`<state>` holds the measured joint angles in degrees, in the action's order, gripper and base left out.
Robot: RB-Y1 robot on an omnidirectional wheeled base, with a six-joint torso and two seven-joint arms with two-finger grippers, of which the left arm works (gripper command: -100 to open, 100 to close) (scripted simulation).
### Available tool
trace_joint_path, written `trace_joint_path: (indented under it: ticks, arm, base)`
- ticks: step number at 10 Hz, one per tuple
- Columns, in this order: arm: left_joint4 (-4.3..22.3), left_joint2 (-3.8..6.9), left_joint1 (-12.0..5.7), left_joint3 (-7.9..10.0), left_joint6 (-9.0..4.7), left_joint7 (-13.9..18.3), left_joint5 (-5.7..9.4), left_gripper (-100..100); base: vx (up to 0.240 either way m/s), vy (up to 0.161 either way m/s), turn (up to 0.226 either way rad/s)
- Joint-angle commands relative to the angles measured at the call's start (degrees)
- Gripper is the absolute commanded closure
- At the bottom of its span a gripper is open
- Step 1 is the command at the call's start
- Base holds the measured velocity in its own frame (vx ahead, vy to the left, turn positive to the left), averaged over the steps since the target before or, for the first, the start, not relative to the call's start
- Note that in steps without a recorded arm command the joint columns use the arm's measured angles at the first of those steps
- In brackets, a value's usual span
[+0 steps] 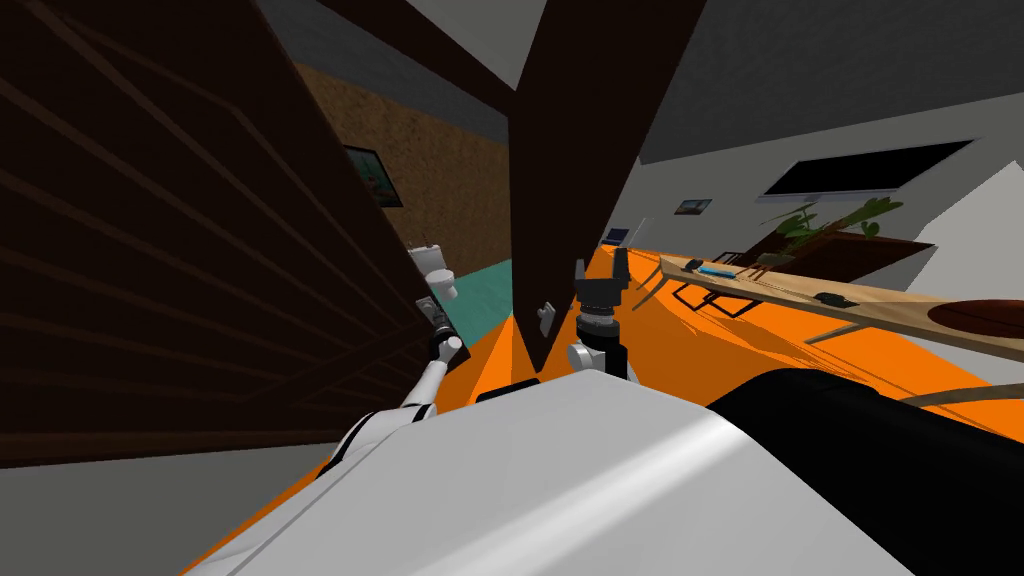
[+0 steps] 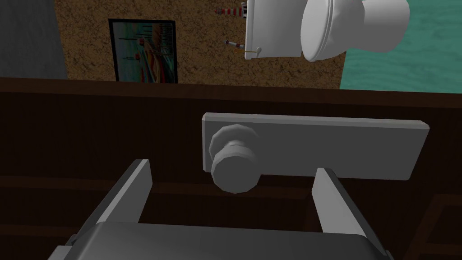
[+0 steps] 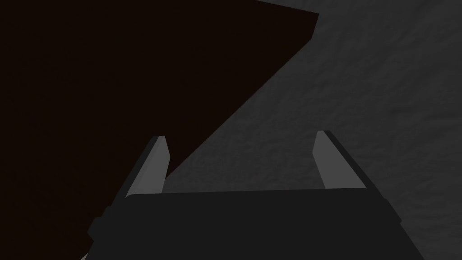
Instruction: Pull the door open
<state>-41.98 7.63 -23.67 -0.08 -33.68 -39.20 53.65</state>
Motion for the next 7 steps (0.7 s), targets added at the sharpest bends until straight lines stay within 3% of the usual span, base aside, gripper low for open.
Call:
trace_joint_path:
  ticks: [1, 2, 7]
  arm:
    - [0.1, 0.65, 0.00, 0.76, -0.09, -0.8, 1.42, -100]
    - [-0.2, 0.43, 0.07, 0.57, 0.19, -0.7, 0.92, -100]
    - [-0.5, -0.88, 0.19, 5.47, 1.38, 2.2, -6.10, -100]
  base:
    - [-0.218, -0.004, 0.146]
    - [-0.093, 0.000, 0.024]
    - [0.075, -0.001, -0.044]
